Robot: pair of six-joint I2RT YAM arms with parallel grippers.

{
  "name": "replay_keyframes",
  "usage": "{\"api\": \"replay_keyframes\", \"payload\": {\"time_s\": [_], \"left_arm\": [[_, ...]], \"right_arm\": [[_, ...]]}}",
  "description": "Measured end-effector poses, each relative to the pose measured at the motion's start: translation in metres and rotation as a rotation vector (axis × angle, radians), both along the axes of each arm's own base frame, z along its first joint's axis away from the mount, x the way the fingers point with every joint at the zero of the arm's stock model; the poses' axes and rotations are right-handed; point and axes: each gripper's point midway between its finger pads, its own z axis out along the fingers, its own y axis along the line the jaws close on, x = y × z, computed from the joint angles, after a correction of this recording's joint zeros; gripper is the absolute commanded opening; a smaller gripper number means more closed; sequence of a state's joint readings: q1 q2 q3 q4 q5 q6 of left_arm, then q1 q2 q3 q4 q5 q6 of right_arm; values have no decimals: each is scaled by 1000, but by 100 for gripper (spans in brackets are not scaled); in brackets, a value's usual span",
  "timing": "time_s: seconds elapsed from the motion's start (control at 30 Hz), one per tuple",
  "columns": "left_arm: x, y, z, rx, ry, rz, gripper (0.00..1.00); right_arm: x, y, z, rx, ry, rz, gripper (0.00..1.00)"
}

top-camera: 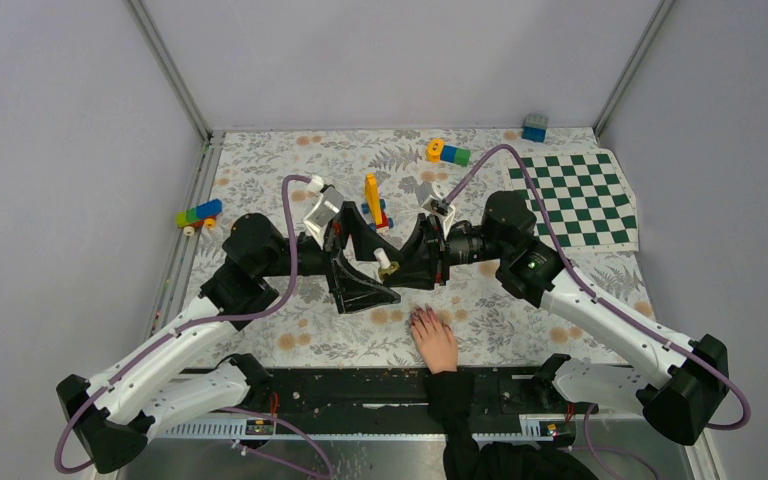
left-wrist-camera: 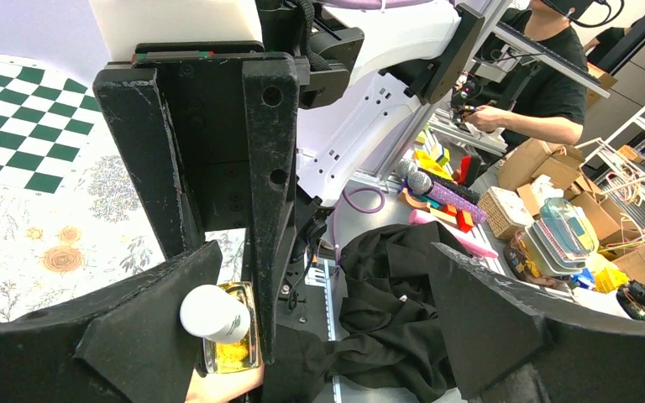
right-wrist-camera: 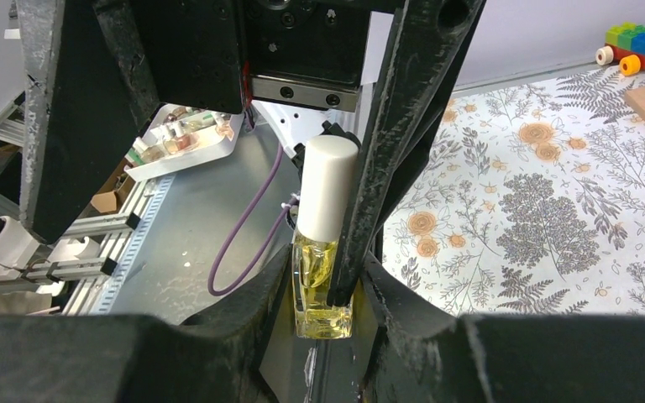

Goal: Paint the nails
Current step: Screw the nail polish bottle.

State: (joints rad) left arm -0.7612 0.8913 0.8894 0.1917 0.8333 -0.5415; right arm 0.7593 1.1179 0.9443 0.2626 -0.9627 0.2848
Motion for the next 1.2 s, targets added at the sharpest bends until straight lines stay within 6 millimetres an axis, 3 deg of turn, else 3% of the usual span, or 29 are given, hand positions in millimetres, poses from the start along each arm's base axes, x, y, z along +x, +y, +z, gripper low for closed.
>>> {"api": "replay_keyframes", "payload": {"time_s": [1.2], "left_arm": [[13,5,0,-52,-11,107,99]], "right_arm": [[14,5,1,15,-48,-92,0]]}}
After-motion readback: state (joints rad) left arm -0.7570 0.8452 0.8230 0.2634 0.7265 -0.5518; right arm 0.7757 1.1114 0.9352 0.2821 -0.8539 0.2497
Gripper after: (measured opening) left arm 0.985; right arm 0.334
